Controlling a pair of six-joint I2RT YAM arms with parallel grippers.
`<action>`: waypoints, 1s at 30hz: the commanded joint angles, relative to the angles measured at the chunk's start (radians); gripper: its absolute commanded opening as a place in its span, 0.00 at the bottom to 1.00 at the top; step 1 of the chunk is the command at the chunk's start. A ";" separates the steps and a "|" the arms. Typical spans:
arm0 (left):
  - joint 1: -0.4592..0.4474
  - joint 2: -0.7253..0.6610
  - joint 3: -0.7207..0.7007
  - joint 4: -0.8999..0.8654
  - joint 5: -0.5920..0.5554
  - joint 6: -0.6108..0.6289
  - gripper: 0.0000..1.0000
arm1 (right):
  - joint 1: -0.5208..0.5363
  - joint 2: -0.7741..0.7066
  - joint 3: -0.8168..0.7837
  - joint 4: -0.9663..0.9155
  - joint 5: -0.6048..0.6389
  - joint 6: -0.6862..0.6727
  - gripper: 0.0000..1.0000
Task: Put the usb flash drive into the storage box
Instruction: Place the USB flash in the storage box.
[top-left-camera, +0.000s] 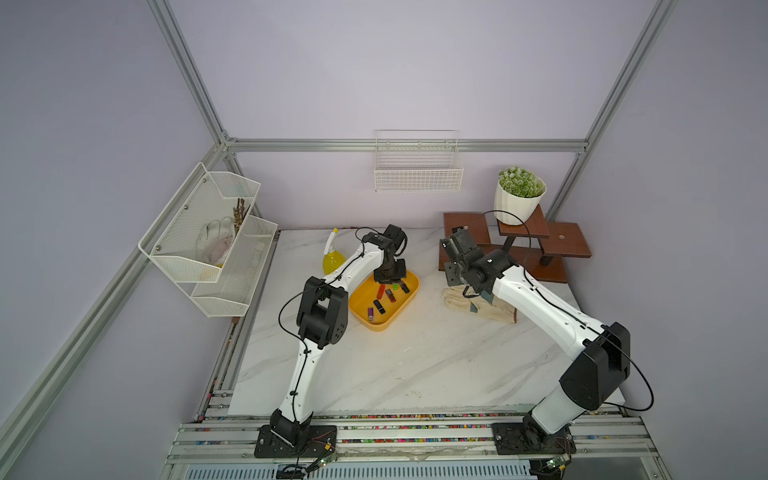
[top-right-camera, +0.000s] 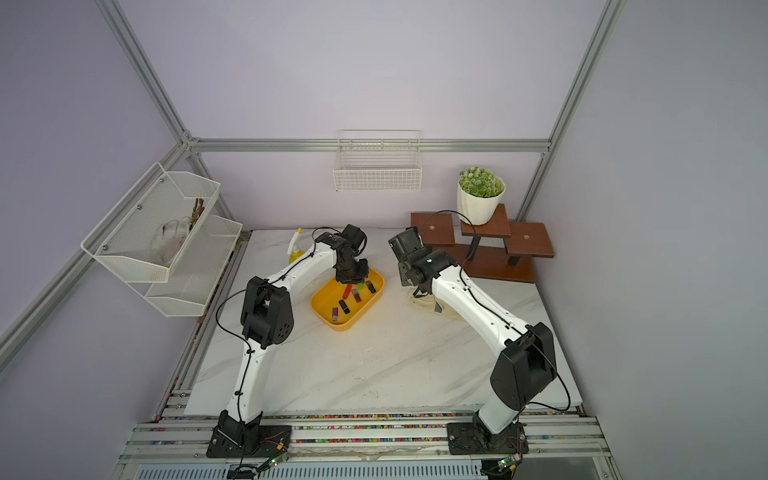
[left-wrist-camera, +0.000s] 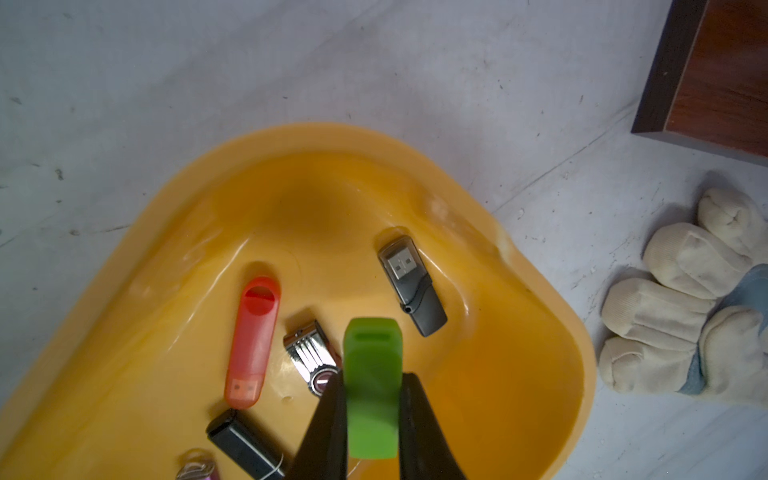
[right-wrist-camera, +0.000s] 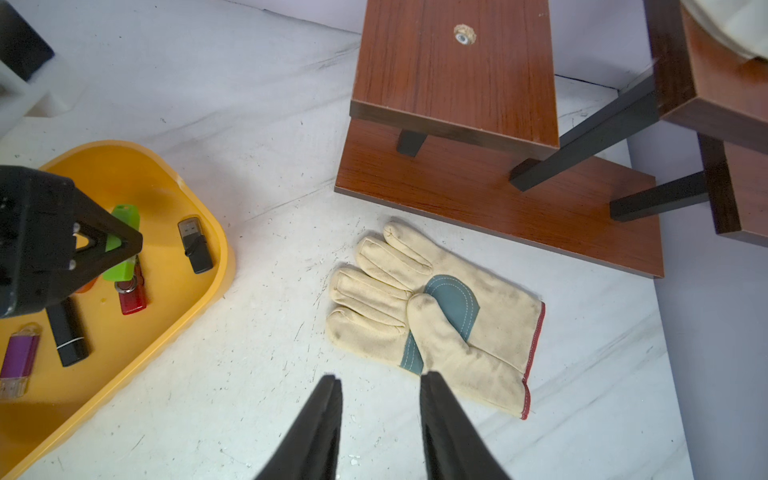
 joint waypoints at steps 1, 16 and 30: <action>0.001 0.021 0.037 0.020 -0.024 -0.015 0.00 | -0.007 -0.041 -0.008 0.002 -0.001 0.014 0.37; 0.001 0.071 0.069 0.036 -0.039 -0.022 0.00 | -0.011 -0.056 -0.059 0.011 -0.032 0.034 0.38; 0.010 0.103 0.104 0.036 -0.041 -0.017 0.00 | -0.014 -0.049 -0.071 0.012 -0.049 0.033 0.38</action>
